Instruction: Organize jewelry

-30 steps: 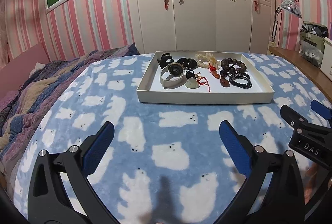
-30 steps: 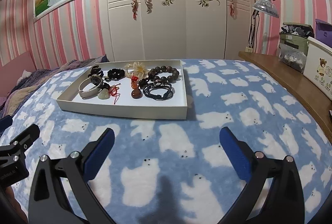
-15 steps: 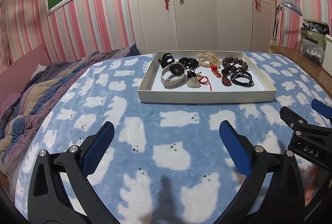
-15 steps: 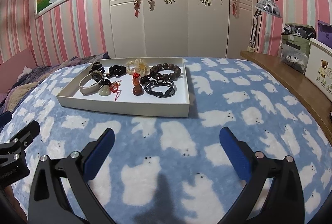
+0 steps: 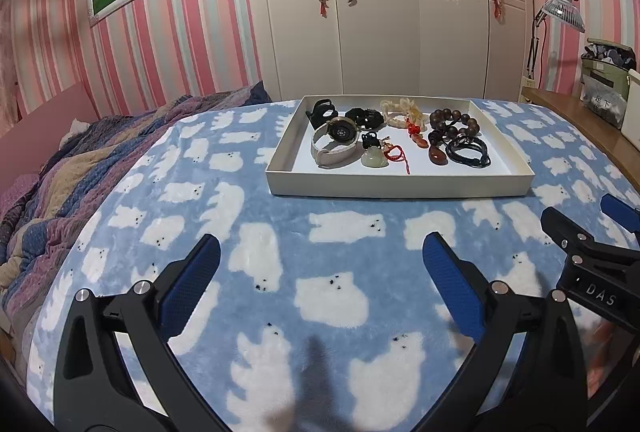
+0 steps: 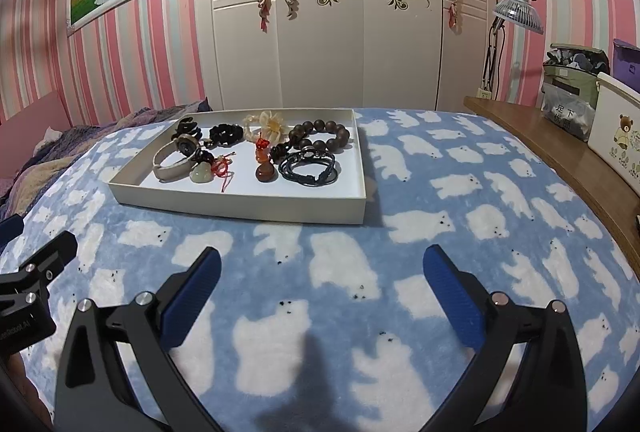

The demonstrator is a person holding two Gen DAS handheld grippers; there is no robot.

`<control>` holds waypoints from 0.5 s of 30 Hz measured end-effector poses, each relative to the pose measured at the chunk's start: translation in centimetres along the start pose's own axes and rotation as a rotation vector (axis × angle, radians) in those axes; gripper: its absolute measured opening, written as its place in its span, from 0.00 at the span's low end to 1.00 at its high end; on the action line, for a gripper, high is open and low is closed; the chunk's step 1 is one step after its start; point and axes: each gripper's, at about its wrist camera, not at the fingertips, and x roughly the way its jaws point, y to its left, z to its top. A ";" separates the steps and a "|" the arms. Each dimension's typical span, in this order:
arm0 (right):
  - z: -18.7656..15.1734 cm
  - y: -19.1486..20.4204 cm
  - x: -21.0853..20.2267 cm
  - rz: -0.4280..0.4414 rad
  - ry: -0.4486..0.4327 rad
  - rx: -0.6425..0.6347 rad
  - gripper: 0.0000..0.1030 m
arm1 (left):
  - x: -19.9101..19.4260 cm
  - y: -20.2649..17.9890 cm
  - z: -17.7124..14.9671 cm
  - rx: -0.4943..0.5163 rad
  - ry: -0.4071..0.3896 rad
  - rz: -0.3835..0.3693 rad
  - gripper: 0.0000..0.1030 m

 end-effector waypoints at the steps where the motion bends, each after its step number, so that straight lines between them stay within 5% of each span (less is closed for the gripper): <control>1: 0.0 0.0 0.0 0.000 0.001 -0.001 0.98 | 0.0 0.0 0.0 0.000 0.000 0.000 0.97; 15: 0.0 0.0 -0.1 -0.002 -0.002 -0.002 0.98 | -0.1 0.0 -0.1 -0.004 -0.001 0.002 0.97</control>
